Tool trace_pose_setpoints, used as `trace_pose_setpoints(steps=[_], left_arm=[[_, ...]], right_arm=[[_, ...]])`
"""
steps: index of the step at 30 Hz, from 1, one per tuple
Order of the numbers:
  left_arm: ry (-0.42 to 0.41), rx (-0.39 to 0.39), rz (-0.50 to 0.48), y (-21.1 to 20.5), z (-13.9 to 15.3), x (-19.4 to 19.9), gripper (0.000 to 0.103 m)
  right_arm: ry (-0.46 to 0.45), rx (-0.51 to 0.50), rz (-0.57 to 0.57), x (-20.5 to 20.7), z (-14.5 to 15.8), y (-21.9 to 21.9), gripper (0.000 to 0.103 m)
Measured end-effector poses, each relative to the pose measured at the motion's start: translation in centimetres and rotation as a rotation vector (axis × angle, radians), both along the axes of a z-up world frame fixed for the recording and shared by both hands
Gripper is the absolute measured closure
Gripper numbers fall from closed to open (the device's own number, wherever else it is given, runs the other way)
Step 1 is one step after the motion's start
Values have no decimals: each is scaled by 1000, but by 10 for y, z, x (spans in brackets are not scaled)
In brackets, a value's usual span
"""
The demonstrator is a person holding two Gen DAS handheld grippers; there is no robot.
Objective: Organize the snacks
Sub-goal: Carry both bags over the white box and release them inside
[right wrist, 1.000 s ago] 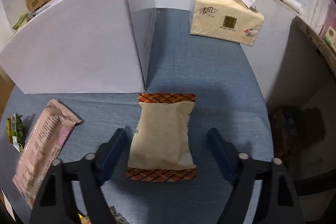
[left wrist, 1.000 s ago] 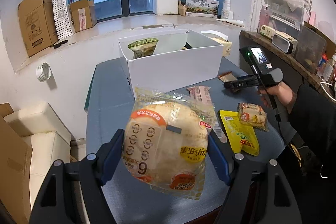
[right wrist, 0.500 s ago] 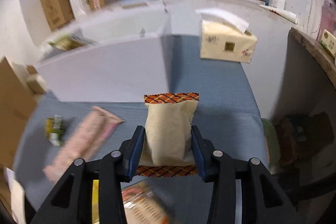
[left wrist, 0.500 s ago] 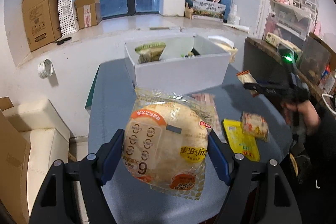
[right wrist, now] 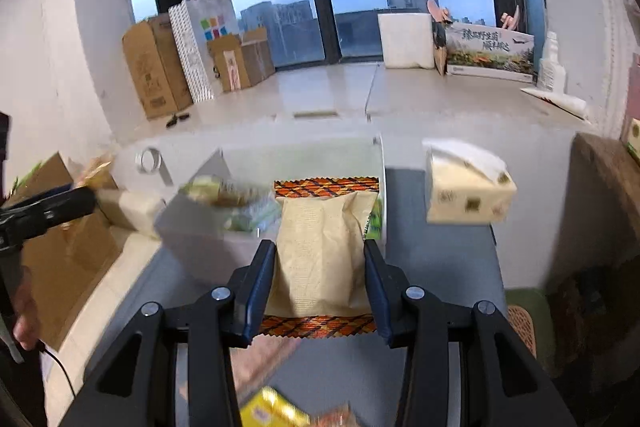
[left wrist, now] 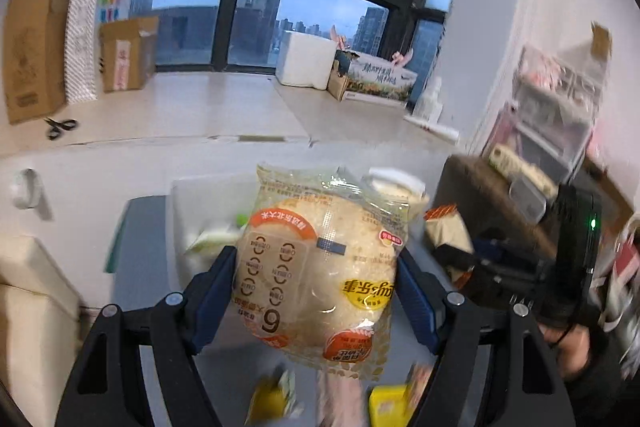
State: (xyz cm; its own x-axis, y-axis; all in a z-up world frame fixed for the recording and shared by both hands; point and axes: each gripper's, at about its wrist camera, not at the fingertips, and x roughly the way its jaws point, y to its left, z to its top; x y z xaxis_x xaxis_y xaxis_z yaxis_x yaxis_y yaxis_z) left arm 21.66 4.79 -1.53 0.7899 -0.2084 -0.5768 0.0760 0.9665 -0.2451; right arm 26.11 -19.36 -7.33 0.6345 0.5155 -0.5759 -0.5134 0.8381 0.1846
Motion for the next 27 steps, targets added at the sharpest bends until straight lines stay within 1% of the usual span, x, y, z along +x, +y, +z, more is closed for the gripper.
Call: trace_pose_setpoints(steps=[1, 3, 5, 7, 8, 9, 10, 12, 13, 15, 18, 21, 24, 27], left_arm=[[12, -8, 6, 0, -1, 13, 23], [49, -1, 49, -1, -8, 46, 23], [77, -6, 54, -3, -17, 67, 23], [104, -11, 55, -4, -27, 84, 23], [121, -12, 73, -2, -33, 93, 22], [128, -13, 82, -1, -36, 96, 16], [142, -10, 95, 1, -40, 99, 0], [148, -6, 115, 6, -44, 100, 0], [139, -12, 104, 8, -45, 97, 0], [128, -30, 75, 11, -44, 93, 0], [123, -37, 71, 13, -43, 88, 0], [123, -11, 65, 11, -42, 83, 0], [117, 32, 63, 7, -39, 76, 0], [108, 55, 55, 3, -33, 64, 0]], right_arm=[[19, 20, -11, 16, 3, 3, 56], [52, 58, -7, 40, 6, 7, 56], [91, 65, -15, 64, 5, 14, 56], [108, 28, -15, 80, 1, 22, 56], [104, 0, -15, 89, -1, 29, 55], [108, -11, -4, 94, -3, 33, 55], [110, -21, -2, 98, -4, 34, 53], [104, -51, -1, 105, -8, 40, 27], [110, -75, -2, 108, -12, 42, 0], [96, -104, 1, 109, -16, 43, 0], [103, -110, 23, 105, -23, 40, 0], [122, -97, 17, 104, -26, 36, 0], [116, -92, 17, 99, -25, 34, 0], [101, -77, 28, 91, -18, 34, 0]])
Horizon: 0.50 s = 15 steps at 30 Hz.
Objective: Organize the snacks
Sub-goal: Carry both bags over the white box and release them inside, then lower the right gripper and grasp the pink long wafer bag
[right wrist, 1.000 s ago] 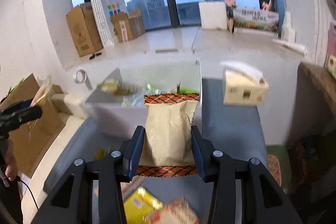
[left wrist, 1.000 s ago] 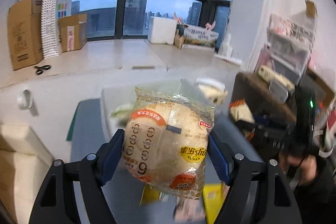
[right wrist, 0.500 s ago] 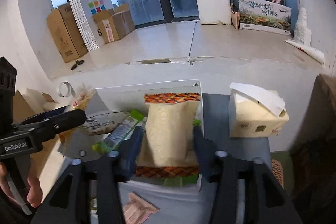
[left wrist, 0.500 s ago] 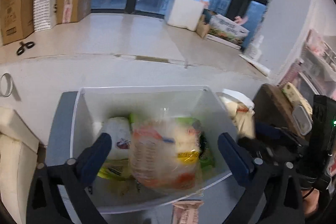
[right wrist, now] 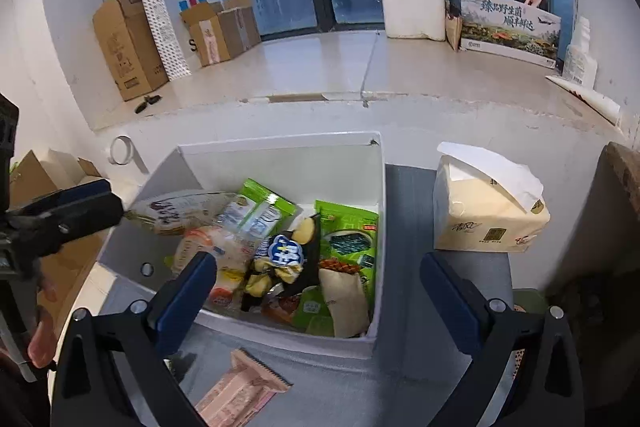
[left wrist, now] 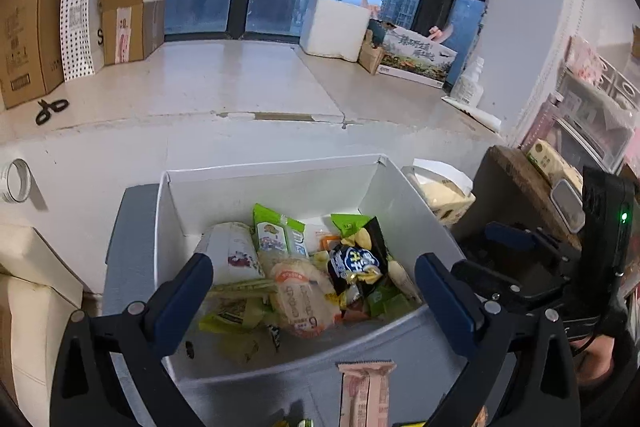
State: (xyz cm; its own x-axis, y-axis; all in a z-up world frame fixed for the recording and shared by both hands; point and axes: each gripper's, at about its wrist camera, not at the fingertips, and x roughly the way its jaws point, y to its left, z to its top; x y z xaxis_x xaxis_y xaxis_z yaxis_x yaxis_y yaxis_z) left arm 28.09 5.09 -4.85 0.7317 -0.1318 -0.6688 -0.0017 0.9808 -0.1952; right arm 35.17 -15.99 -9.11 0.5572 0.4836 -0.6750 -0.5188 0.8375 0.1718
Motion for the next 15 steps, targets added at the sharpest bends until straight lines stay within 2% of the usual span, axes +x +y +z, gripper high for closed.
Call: trace_pose_setpoints(steps=[4, 7, 10, 15], left_arm=[[-72, 37, -31, -7, 16, -42, 0], [-124, 111, -23, -11, 28, -83, 0], [-163, 127, -19, -9, 38, -121, 0], [-184, 157, -4, -5, 33, -180, 0]], right_arm=[[-11, 5, 54, -25, 9, 2, 0], [-38, -13, 111, -51, 14, 6, 0], [-50, -1, 170, -85, 19, 5, 0], [-29, 53, 227, -138, 11, -4, 0]])
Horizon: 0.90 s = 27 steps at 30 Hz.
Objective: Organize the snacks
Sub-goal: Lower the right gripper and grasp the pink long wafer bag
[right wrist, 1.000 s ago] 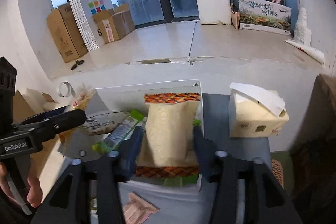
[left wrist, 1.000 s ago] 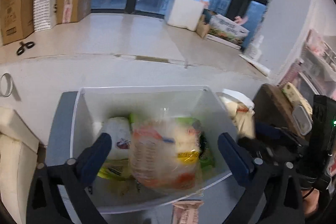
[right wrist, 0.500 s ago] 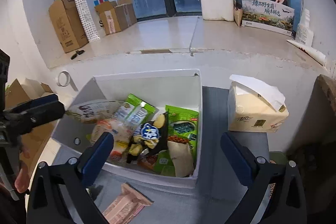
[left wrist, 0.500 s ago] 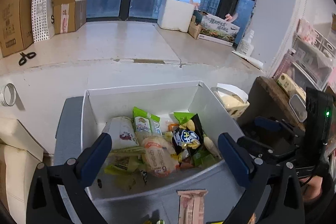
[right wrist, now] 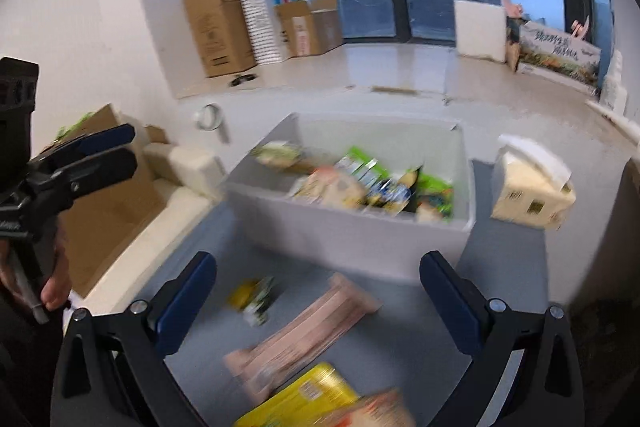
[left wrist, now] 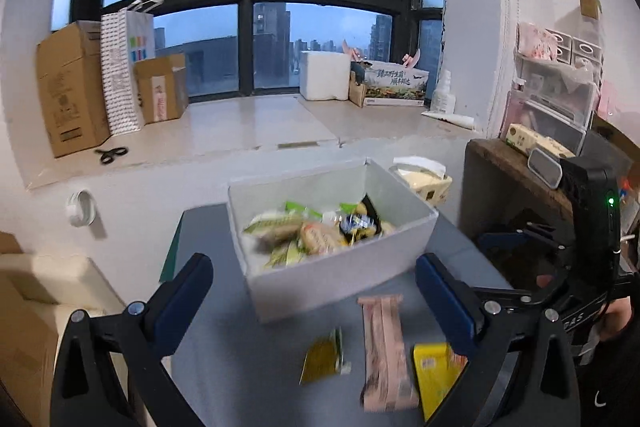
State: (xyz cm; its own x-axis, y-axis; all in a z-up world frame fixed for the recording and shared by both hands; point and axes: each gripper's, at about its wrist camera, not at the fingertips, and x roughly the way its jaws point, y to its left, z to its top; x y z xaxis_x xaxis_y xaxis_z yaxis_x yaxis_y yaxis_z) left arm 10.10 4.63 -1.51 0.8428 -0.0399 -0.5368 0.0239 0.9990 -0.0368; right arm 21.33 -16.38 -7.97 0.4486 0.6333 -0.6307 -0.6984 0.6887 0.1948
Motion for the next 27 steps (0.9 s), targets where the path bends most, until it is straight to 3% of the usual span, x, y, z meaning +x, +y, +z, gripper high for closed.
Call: trace_pose_setpoints(steps=[4, 11, 20, 23, 27], left_arm=[[-1, -23, 6, 1, -17, -39, 0], [23, -18, 41, -2, -40, -69, 0], [38, -73, 65, 10, -52, -76, 0], [36, -64, 76, 13, -54, -77, 0], [39, -49, 84, 14, -58, -78, 0]], right_arm=[[55, 36, 4, -37, -22, -8, 0], [171, -29, -33, -69, -78, 2, 0], [205, -217, -145, -26, -118, 50, 0], [197, -240, -199, -6, -124, 63, 0], [254, -295, -243, 16, -142, 78, 0]])
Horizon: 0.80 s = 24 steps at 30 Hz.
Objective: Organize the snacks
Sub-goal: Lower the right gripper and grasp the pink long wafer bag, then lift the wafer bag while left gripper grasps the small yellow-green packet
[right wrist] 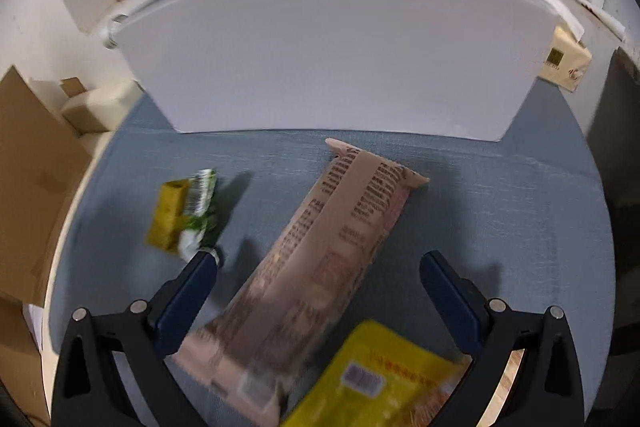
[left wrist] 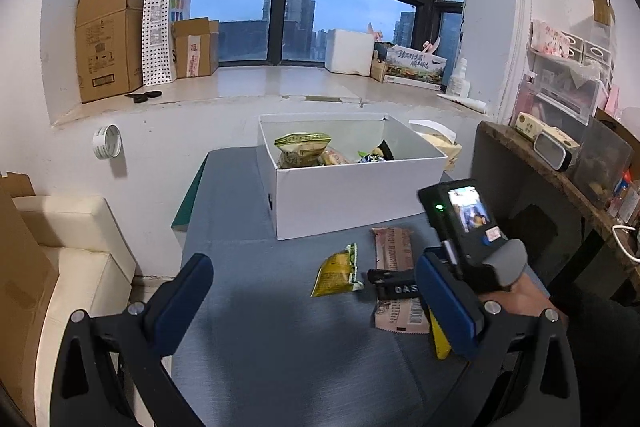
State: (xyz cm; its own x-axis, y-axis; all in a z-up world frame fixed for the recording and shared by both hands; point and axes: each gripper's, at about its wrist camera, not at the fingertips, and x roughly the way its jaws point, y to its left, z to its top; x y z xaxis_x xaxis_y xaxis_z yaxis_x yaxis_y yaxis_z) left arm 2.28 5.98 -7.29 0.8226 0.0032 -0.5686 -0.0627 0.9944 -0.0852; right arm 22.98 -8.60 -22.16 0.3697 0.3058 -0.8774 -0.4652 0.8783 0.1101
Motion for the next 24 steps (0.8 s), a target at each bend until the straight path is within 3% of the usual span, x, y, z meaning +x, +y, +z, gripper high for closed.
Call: trace_pose_setpoints(steps=[5, 9, 10, 11, 14, 16, 20, 24], left_arm=[[12, 15, 15, 3, -7, 0, 0], [26, -16, 30, 10, -12, 3, 0], [29, -22, 33, 11, -13, 4, 0], [31, -27, 37, 12, -13, 4, 0], [34, -28, 44, 14, -14, 5, 0], [36, -22, 45, 14, -15, 5, 0], [45, -19, 49, 15, -18, 9, 0], [61, -19, 46, 16, -23, 16, 0]], right_arm=[[-11, -66, -18, 6, -13, 11, 0], [-18, -104, 13, 1, -14, 19, 2], [-20, -102, 23, 0, -13, 20, 9], [-35, -96, 50, -3, -9, 22, 25], [-57, -91, 79, -10, 1, 28, 53], [-73, -81, 88, -12, 7, 29, 59], [-66, -35, 94, -15, 14, 21, 61], [-151, 18, 82, -25, 42, 8, 61]])
